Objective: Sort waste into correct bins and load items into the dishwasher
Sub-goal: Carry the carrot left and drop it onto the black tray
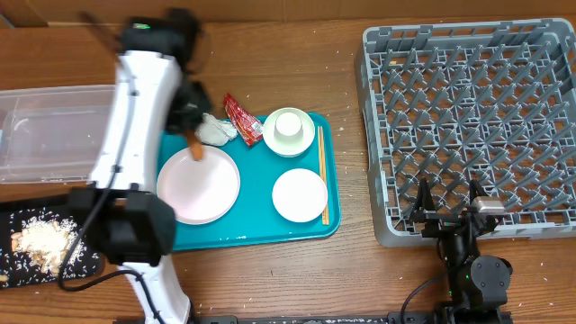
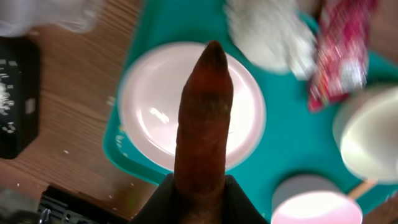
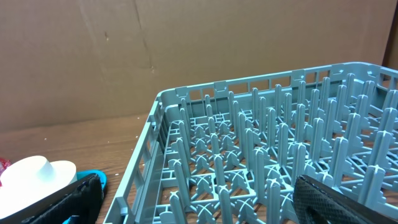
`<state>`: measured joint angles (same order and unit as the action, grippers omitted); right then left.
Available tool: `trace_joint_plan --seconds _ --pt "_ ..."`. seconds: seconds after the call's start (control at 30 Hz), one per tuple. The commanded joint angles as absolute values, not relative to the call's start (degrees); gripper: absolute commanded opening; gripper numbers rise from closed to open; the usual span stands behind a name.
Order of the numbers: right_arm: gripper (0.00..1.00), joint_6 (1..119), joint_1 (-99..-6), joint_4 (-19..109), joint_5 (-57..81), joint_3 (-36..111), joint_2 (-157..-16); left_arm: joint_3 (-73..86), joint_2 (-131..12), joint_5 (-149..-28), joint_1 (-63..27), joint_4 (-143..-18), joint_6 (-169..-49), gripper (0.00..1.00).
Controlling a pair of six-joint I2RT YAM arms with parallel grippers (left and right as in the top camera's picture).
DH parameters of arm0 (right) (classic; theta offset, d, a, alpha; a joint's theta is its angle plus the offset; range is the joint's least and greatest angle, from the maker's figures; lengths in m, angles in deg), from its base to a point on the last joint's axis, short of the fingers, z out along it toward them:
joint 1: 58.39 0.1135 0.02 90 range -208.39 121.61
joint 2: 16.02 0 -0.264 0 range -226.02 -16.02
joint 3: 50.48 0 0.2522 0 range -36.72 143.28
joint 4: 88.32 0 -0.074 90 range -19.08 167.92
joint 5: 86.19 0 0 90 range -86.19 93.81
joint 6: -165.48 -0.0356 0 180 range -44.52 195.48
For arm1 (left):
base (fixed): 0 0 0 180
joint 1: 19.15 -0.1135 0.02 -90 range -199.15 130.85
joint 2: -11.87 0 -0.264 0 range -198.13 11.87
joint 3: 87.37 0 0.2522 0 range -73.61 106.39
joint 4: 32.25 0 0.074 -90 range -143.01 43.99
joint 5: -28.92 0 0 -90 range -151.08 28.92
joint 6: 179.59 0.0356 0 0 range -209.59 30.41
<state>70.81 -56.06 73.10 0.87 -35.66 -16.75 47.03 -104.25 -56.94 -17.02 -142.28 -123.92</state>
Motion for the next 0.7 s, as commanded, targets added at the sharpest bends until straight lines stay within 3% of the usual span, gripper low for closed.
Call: trace_joint_plan --seconds 0.0,0.2,0.4,0.67 --pt "1.00 71.0 -56.2 73.3 0.9 -36.2 -16.2 48.6 -101.4 -56.7 -25.9 -142.9 -123.2 0.05" --pt "1.00 71.0 -56.2 73.3 0.9 -36.2 -16.2 48.3 -101.1 -64.0 -42.0 -142.9 -117.9 0.04" --pt "1.00 71.0 -56.2 73.3 0.9 -36.2 -16.2 47.7 -101.1 -62.5 -56.1 -142.9 -119.0 0.04" --pt "1.00 71.0 -56.2 73.3 0.9 -36.2 -16.2 45.8 -101.3 -54.6 -68.5 -142.0 -125.3 0.07"
